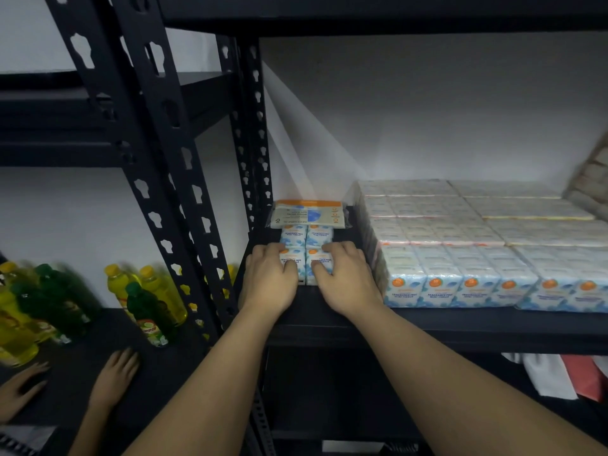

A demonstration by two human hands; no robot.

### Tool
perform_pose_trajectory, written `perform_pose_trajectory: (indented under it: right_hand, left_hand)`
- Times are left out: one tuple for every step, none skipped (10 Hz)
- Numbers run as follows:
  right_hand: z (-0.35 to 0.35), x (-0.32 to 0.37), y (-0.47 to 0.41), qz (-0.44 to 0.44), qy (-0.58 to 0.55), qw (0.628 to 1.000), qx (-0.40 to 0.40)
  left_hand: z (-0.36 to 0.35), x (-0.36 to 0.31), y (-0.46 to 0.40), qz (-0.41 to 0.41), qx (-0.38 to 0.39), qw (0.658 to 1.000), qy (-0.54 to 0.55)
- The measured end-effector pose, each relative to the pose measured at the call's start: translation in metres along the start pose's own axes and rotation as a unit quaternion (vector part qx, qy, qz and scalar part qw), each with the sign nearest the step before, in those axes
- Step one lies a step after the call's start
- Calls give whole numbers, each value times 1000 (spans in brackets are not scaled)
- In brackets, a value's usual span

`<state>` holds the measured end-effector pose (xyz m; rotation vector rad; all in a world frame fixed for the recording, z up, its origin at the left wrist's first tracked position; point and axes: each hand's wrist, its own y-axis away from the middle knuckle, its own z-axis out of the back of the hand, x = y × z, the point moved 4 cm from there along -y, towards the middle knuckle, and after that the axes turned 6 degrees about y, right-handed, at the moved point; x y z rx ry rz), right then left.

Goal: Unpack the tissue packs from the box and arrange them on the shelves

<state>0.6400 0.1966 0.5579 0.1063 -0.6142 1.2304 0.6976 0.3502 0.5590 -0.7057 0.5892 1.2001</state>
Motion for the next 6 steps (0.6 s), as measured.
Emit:
perform_pose_trajectory:
  right_hand:
    - [0, 0, 0, -1, 4, 1000, -4]
    - [-1, -1, 0, 0, 3, 1000, -9]
    - [1, -1, 1, 0, -13, 1000, -12]
    - [2, 3, 5, 13, -21, 1000, -18]
    - [8, 9, 19, 26, -27, 999, -13]
    - [14, 9, 38, 33, -42, 999, -13]
  left_hand:
    - [0, 0, 0, -4, -8, 1000, -6]
    - [0, 3, 0, -7, -18, 1000, -6]
    - [1, 1, 2, -11, -24, 1000, 6]
    - [2, -3, 9, -41, -37, 998, 18]
    - [5, -8, 25, -79, -38, 996, 25]
    - [5, -9, 46, -89, -53, 994, 35]
